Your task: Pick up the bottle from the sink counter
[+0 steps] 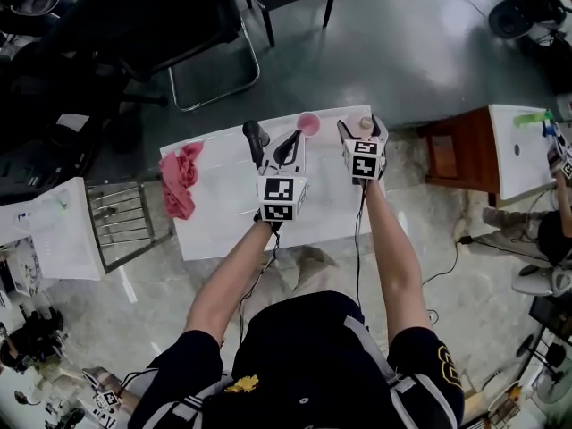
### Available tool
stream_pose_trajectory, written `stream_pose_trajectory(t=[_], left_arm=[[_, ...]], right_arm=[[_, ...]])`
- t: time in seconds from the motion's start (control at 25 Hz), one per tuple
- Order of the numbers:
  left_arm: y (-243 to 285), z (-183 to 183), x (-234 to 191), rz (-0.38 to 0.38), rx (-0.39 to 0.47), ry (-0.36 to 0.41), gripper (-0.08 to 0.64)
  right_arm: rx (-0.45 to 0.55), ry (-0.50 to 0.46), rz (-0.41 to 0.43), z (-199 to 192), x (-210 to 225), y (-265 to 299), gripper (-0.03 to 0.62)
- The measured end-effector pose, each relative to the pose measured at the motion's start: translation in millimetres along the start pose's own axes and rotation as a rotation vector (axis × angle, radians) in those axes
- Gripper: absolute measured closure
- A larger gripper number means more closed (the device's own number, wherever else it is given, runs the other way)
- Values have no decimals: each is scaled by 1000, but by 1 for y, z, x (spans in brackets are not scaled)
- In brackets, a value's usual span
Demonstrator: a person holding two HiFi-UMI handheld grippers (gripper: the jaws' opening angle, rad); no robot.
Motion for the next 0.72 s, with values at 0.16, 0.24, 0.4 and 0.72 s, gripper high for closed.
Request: stream_pose_trajectory(t=[0.16,0.24,0.4,0.72], left_arm=[[-4,10,2,2,23,0,541],[-6,15,2,4,35,0,541],[-11,26,2,8,54,-3,541],[-24,48,7,7,94,16,541]], right_arm=[[17,3,-9,9,2,-15,173],[25,-1,-12,16,3,-22,173],[26,-33,-9,30,0,-40,173],[58,-74,13,56,-12,-76,173]])
Point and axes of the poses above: the fingertips, and each gripper's own axes: y forward along the fingers, x to its right, z out of its top, the point moved 4 cm from there along -y, backward along the fingers, and after that the axes turned 6 degrees about z, right-handed, at the moved point
